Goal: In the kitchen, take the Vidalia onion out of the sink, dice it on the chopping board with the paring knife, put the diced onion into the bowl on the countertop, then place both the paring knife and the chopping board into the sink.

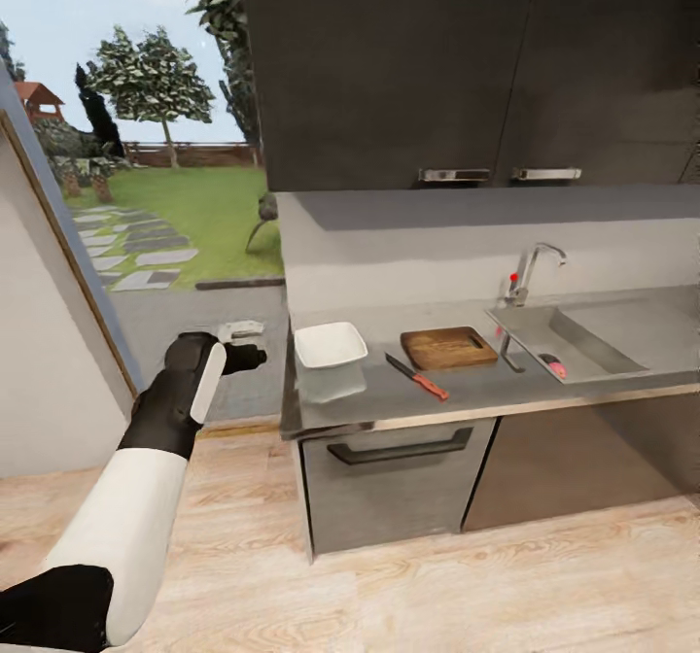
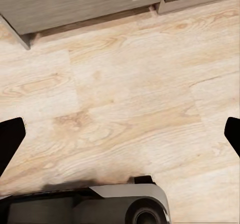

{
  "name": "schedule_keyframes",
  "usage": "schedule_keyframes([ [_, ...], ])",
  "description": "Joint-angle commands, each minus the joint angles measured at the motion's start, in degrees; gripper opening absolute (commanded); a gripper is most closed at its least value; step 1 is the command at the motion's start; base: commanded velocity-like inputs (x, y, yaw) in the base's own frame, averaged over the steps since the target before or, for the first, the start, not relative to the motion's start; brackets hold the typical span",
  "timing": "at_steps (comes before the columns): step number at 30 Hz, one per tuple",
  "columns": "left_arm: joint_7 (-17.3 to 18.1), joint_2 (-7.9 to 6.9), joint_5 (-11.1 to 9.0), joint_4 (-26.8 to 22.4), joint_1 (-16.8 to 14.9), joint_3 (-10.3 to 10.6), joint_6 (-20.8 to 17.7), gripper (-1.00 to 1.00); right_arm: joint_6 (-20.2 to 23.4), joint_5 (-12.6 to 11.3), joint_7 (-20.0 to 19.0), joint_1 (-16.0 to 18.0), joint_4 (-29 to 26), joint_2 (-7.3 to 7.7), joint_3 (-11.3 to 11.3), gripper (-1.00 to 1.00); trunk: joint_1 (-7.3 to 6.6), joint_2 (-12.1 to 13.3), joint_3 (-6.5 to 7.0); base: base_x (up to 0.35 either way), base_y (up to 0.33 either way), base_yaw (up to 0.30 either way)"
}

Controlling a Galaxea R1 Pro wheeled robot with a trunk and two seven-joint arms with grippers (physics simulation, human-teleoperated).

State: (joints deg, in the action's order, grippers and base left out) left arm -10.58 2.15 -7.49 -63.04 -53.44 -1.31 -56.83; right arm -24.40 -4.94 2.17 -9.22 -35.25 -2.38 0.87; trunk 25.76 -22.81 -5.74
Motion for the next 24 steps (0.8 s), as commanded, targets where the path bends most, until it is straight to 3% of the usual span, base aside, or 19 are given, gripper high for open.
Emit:
schedule_keyframes([
  [1, -0.5, 0.06, -0.6, -1.1, 0.6, -0.1, -0.2, 1.00, -0.1, -0.5, 0.0, 0.0, -0.1, 0.00, 0.1, 1.00, 0.02, -0.1, -0.02, -0.190, 0.085, 0.000],
  [2, -0.5, 0.06, -0.6, -2.2, 1.2, -0.1, -0.2, 1.00, -0.1, -0.5, 0.0, 0.0, -0.1, 0.00, 0.1, 1.00, 0.02, -0.1, 0.07, -0.152, 0.068, 0.000],
  [4, -0.3, 0.08, -0.8, -12.3, 7.2, -0.1, -0.1, 1.00, -0.1, -0.5, 0.0, 0.0, -0.1, 0.00, 0.1, 1.00, 0.02, -0.1, 0.26, -0.055, 0.025, 0.000],
  [7, -0.1, 0.05, -0.8, -19.2, 13.3, -0.1, 0.1, 1.00, -0.2, -0.5, 0.0, 0.0, -0.1, 0.00, 0.1, 1.00, 0.02, -0.1, 0.53, -0.014, 0.006, 0.000],
  [15, 0.2, 0.04, -0.8, -25.2, 24.8, 0.2, 2.1, 1.00, -0.9, -0.5, 0.1, 0.0, -0.1, 0.06, 0.0, 1.00, 0.02, -0.1, 1.27, -0.002, 0.001, 0.000],
  [21, 1.5, -0.03, -0.9, -25.8, 37.2, 1.9, 17.9, 1.00, -2.8, -0.5, 0.2, 0.0, -0.1, 0.11, 0.0, 1.00, 0.02, -0.1, 1.49, 0.000, 0.000, 0.000],
  [22, 1.7, -0.10, -0.9, -25.8, 43.4, 2.3, 25.6, 1.00, -3.1, -0.5, 0.2, 0.0, -0.2, 0.19, -0.1, 1.00, 0.02, -0.1, 1.50, 0.000, 0.000, 0.000],
  [24, 1.8, -0.11, -0.9, -25.8, 47.2, 2.4, 29.7, 1.00, -3.2, -0.5, 0.2, 0.0, -0.2, 0.22, -0.1, 1.00, 0.02, -0.1, 1.50, 0.000, 0.000, 0.000],
])
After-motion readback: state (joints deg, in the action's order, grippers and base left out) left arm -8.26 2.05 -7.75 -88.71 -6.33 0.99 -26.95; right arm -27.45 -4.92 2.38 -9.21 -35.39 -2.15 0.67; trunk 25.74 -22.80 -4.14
